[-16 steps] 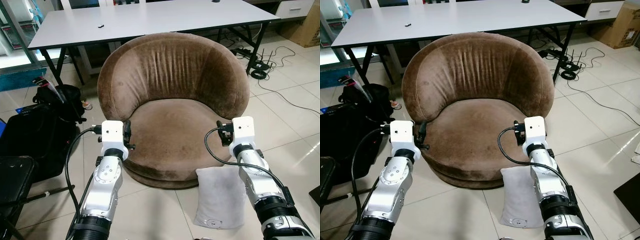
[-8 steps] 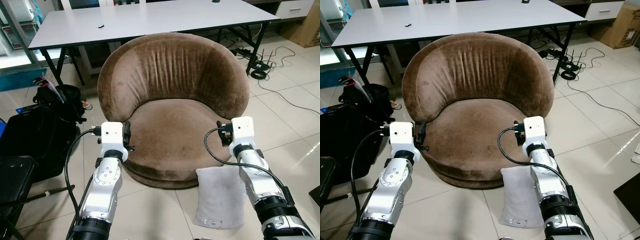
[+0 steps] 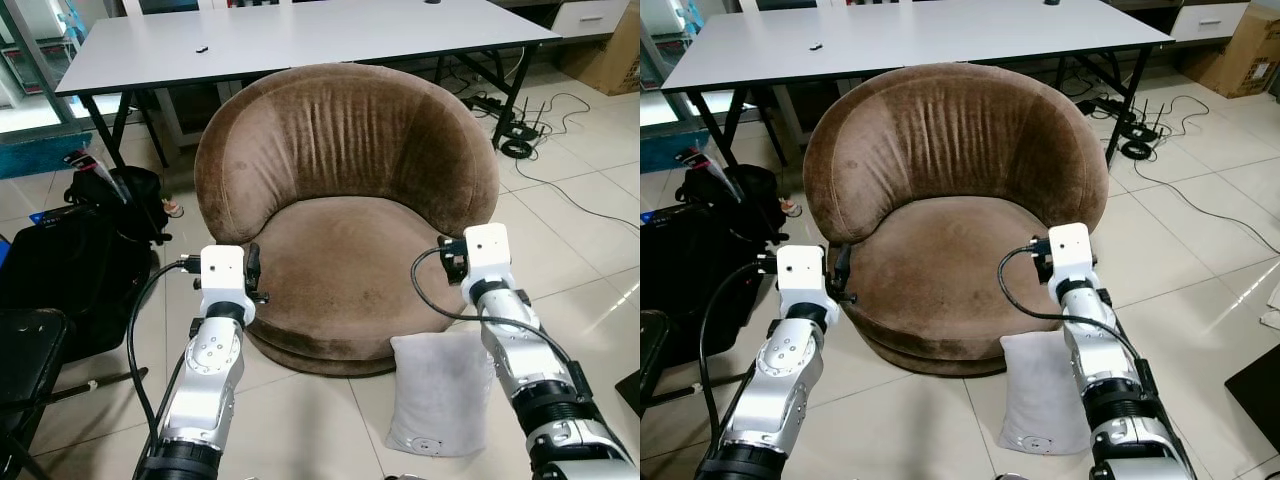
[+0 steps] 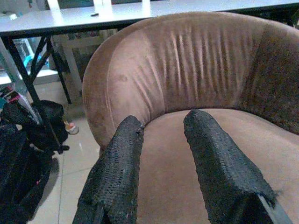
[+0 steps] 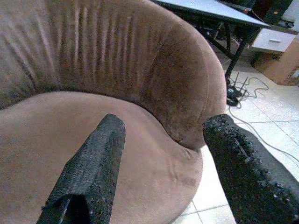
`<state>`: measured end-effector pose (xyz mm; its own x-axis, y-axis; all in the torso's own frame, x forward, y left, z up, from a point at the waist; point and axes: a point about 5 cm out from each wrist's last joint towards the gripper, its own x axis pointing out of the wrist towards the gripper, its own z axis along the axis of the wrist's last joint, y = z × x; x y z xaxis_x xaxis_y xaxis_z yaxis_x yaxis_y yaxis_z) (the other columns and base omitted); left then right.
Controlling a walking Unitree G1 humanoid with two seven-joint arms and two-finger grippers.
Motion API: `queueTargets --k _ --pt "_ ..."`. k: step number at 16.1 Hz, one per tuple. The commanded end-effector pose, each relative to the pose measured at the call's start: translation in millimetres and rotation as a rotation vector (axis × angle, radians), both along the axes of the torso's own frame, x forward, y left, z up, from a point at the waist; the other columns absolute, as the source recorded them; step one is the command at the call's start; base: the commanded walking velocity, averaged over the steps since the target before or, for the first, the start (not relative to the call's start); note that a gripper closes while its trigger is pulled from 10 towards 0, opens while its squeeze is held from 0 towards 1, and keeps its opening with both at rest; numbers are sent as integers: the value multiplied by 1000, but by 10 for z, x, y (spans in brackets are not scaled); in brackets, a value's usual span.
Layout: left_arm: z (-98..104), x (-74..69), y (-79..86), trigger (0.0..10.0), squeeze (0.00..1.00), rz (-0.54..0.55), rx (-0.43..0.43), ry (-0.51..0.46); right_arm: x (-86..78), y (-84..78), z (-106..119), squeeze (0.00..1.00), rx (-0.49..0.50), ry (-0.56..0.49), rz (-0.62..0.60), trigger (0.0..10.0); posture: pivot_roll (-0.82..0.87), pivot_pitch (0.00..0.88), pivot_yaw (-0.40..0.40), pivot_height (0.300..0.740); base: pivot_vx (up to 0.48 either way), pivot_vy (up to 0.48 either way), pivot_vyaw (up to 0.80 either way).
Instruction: Move the pillow to the sofa from floor
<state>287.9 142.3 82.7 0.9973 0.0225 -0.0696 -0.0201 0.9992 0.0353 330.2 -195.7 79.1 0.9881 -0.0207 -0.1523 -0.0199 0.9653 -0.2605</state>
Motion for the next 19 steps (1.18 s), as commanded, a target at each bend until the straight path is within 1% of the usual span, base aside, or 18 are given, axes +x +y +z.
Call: queueTargets --k 1,4,5,9,10,12,14,19 --pt "29 6 -9 10000 0 2 15 -6 30 -26 -5 0 -44 41 -9 10000 -105 0 20 740 0 0 0" --pt "27 9 -16 10000 0 -2 16 -5 95 -74 -21 0 -113 143 -27 10000 -108 0 22 740 0 0 0" --pt "31 14 -20 10000 0 -2 16 -6 104 -93 -28 0 -109 168 -41 10000 -108 0 22 740 0 0 0" --pt "27 11 -25 10000 0 0 12 -5 131 -129 -8 0 -159 210 -50 10000 -110 0 16 740 0 0 0" --pt "24 7 -35 10000 0 2 9 -4 131 -159 -34 0 -198 245 -51 10000 -110 0 10 740 0 0 0" --pt "25 5 -40 10000 0 5 7 -5 109 -205 -103 0 -245 305 -49 10000 -109 0 6 740 0 0 0" --pt "22 0 -42 10000 0 8 4 -4 101 -229 -123 0 -269 326 -45 10000 -108 0 1 740 0 0 0" --pt "1 -37 -53 10000 0 16 -3 2 105 -238 -142 0 -276 340 -44 10000 -104 0 -8 740 0 0 0"
